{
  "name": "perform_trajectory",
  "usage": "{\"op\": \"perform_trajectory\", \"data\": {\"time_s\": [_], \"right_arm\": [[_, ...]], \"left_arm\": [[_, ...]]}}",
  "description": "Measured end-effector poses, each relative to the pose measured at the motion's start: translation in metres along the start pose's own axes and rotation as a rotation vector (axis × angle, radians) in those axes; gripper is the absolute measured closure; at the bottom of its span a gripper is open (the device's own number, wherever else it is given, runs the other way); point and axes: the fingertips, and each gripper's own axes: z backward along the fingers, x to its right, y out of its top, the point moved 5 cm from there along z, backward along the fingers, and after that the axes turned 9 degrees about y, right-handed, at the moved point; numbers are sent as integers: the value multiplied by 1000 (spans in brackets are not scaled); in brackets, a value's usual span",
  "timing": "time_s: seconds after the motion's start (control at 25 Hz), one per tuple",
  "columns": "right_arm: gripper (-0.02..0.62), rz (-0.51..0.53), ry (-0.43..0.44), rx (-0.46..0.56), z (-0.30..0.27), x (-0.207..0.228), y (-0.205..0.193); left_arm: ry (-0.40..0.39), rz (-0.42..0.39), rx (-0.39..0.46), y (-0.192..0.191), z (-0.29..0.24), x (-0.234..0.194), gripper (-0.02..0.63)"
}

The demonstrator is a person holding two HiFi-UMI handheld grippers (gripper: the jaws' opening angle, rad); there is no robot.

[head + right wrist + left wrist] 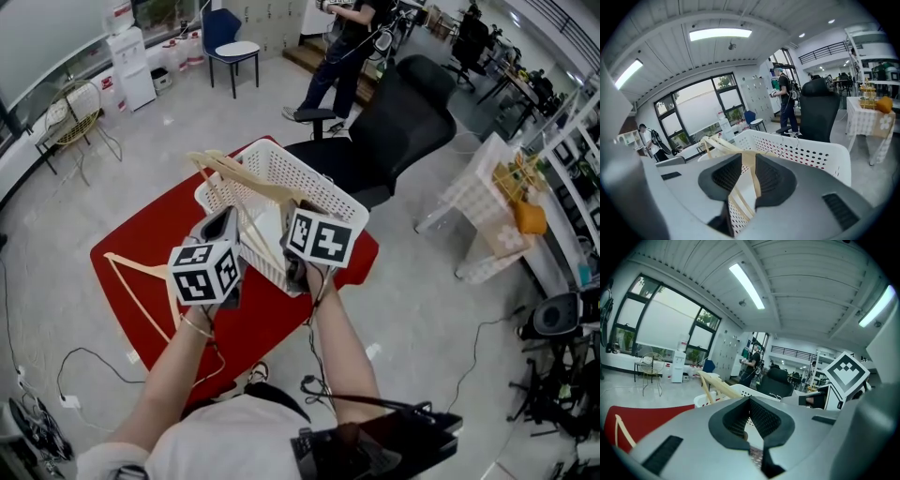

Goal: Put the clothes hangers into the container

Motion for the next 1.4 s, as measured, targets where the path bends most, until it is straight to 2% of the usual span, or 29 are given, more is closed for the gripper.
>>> {"op": "perform_trajectory", "data": {"time_s": [0.12, 0.36, 0.56, 0.68, 0.88, 1.08, 1.4], "right_arm": [[537, 29, -11, 73, 12, -16, 1], [566, 74, 25, 205, 26, -66, -5], [577, 19, 39, 327, 42, -117, -24], [578, 36, 23, 375, 51, -145, -38], [578, 13, 60, 398, 67, -184, -62], [578, -16, 3, 400, 83, -216, -98], [578, -58, -50, 387, 109, -255, -170]], "left_arm": [[-10, -15, 3, 2, 14, -8, 604], [-51, -33, 32, 13, 49, -39, 604], [-97, -50, 59, 19, 92, -84, 604], [-128, -72, 58, 18, 110, -106, 604], [-188, -87, 69, 17, 138, -120, 604], [-239, -93, 34, 4, 168, -136, 604], [-254, -92, 4, -32, 220, -162, 604]]}}
